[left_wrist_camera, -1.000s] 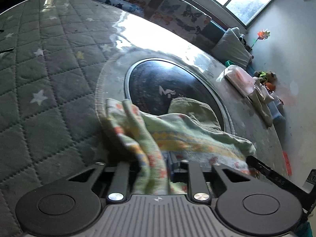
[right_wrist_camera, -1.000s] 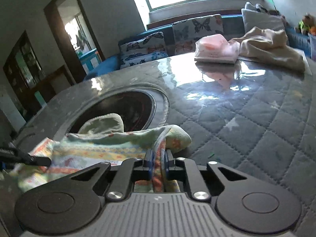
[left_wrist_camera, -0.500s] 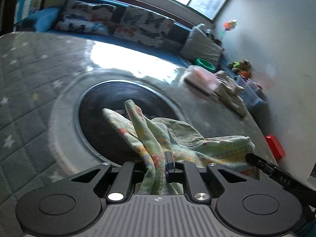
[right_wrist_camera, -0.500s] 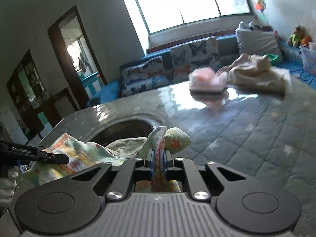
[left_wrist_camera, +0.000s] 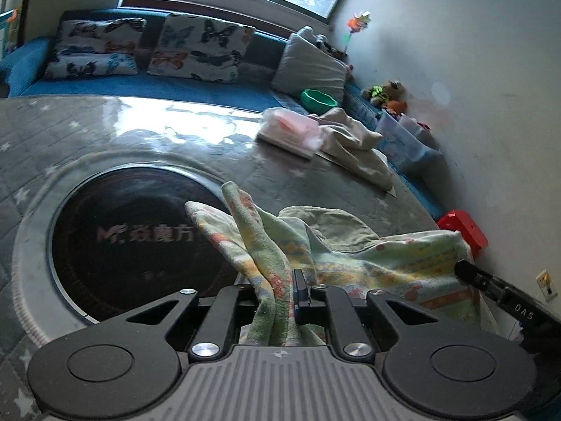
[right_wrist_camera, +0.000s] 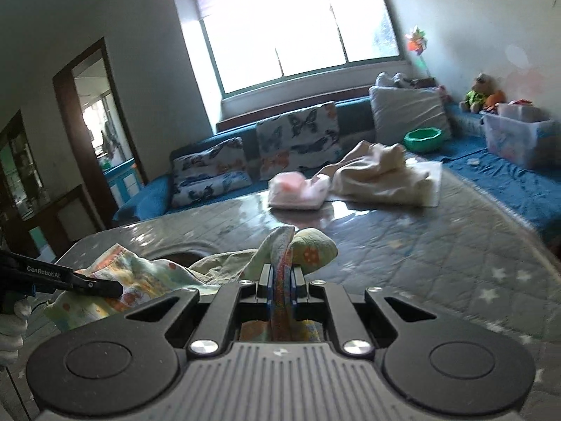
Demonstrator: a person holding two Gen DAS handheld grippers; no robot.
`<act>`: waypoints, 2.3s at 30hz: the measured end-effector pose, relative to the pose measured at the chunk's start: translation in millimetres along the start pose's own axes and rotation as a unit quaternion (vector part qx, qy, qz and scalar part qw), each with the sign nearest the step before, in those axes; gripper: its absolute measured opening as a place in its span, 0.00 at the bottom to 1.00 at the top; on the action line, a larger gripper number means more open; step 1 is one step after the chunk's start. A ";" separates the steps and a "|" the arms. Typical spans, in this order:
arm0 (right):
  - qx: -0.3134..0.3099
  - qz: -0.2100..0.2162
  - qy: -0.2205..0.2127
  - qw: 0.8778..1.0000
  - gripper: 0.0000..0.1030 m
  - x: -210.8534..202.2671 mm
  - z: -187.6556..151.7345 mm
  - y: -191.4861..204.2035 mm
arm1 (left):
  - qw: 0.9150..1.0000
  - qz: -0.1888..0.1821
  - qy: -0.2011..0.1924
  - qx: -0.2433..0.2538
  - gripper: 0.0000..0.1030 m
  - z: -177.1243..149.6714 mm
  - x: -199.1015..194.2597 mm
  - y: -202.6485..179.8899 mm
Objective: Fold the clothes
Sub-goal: 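Hold the folded shirt raised with both grippers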
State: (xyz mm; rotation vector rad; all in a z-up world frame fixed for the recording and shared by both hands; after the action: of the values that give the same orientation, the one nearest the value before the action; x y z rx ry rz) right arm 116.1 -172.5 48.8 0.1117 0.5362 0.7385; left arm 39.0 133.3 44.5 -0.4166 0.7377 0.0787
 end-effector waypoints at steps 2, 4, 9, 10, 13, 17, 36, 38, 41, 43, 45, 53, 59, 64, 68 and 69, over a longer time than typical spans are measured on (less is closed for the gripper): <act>0.001 -0.009 -0.005 1.000 0.08 -5.6 2.3 -6.1 | 1.000 -0.004 0.002 0.009 0.11 2.2 3.6 -9.5; -0.001 -0.016 -0.010 1.000 0.08 -10.7 5.4 -10.8 | 1.000 -0.007 0.003 0.020 0.11 4.5 7.4 -19.6; -0.003 -0.032 -0.022 0.999 0.08 -23.0 13.5 -21.5 | 0.999 -0.014 0.003 0.042 0.11 10.1 14.9 -41.4; -0.004 -0.035 -0.025 0.999 0.08 -25.6 15.1 -23.7 | 0.999 -0.016 0.003 0.046 0.11 11.4 16.6 -46.1; -0.006 -0.046 -0.032 0.998 0.08 -33.1 19.9 -30.3 | 0.998 -0.017 0.003 0.060 0.11 14.1 21.0 -58.2; -0.006 -0.058 -0.040 0.998 0.08 -40.5 23.9 -37.7 | 0.997 -0.018 0.002 0.079 0.11 18.7 27.6 -74.7; -0.014 -0.093 -0.048 0.994 0.08 -53.1 30.8 -60.3 | 0.989 0.003 0.005 0.145 0.11 21.1 51.8 -120.8; -0.013 -0.094 -0.047 0.994 0.08 -52.5 30.3 -62.4 | 0.989 0.005 0.005 0.150 0.11 21.2 54.1 -122.1; -0.011 -0.096 -0.044 0.994 0.08 -51.3 28.8 -65.9 | 0.988 0.008 0.007 0.154 0.11 19.7 59.0 -121.7; -0.010 -0.098 -0.042 0.994 0.08 -50.3 27.0 -67.5 | 0.988 0.009 0.011 0.155 0.11 18.3 63.4 -120.8; -0.010 -0.100 -0.039 0.994 0.08 -48.8 25.4 -68.9 | 0.988 0.011 0.015 0.154 0.11 17.3 66.1 -120.5; -0.005 -0.099 -0.034 0.995 0.08 -43.6 22.4 -73.0 | 0.987 0.017 0.018 0.156 0.11 14.9 72.5 -121.1; 0.002 -0.103 -0.026 0.994 0.08 -39.2 16.9 -77.8 | 0.987 0.022 0.021 0.160 0.12 12.9 76.3 -122.4; 0.004 -0.107 -0.018 0.994 0.08 -36.9 12.5 -79.7 | 0.985 0.026 0.023 0.167 0.12 9.6 79.8 -123.9; 0.006 -0.112 -0.012 0.994 0.08 -33.6 8.4 -80.7 | 0.985 0.027 0.027 0.169 0.12 6.2 83.2 -122.9; 0.007 -0.112 -0.010 0.994 0.08 -33.0 7.2 -81.4 | 0.985 0.028 0.028 0.169 0.12 5.2 84.4 -122.4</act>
State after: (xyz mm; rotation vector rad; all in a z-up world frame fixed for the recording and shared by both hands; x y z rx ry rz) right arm 149.2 -254.1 46.1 0.0694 0.5247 0.5137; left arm 131.1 17.0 33.3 -0.0736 0.8018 -0.0069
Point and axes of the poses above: each gripper's, at about its wrist camera, not at the fingertips, and x roughly the way its jaws point, y to its left, z to its top, the point moved 4 cm from there along x, roughly the way its jaws point, and after that the axes turned 2 degrees about z, right-handed, at the moved point
